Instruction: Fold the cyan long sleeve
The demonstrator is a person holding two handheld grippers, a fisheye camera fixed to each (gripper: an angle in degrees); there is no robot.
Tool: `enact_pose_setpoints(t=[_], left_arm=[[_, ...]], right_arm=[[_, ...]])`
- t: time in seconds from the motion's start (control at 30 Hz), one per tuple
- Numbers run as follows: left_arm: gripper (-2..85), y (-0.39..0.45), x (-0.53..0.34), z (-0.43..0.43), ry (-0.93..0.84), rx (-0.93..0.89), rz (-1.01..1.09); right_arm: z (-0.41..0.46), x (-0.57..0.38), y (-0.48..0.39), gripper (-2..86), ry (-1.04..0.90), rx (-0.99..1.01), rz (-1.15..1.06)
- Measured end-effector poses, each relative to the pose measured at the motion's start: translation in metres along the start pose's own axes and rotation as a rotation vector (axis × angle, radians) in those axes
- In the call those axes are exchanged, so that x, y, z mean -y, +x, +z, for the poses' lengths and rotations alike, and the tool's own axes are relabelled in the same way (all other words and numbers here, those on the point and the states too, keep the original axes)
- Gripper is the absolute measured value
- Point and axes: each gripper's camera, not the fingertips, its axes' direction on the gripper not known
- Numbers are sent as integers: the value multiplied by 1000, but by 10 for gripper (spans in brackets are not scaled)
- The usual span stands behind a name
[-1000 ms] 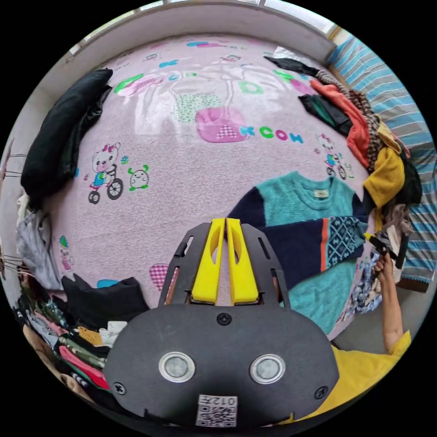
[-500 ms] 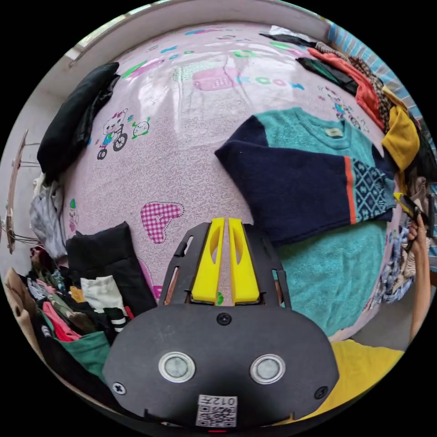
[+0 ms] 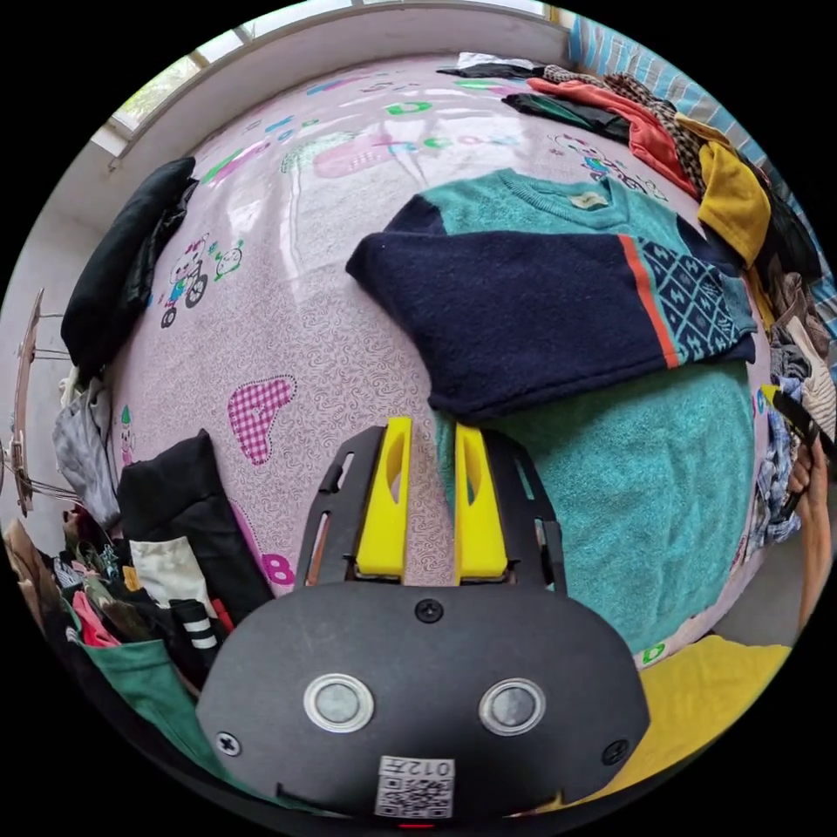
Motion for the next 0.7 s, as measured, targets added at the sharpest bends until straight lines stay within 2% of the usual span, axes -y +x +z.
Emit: enact_pose_setpoints(t=[0.07,0.13,0.2,0.27,0.33,0.4,0.53,0.7], left_arm=[[24,-23,-13,7,-18,-120,-188],[15,-64,-45,30,-23,-432,-482],[12,-76,-61,39,-18,-521,-526],[11,-77,-74,30,30,-451,-500],[14,-73,-96,4,100,-302,-432],[18,-66,-116,-6,98,-345,-330],[48,-22,-184,4,-71,-404,-143],[86,19,-257,21,-154,-399,-150]], right_arm=[[1,-11,1,1,-13,13,6],[2,-22,-1,1,-28,-5,-3],[3,-29,-3,2,-42,-17,-24],[2,-35,-7,2,-54,-24,-49],[-4,-46,-14,3,-64,-39,-96],[-8,-59,-19,5,-86,-43,-139],[-8,-101,-19,15,-173,-33,-189],[-8,-150,-4,27,-213,6,-121]])
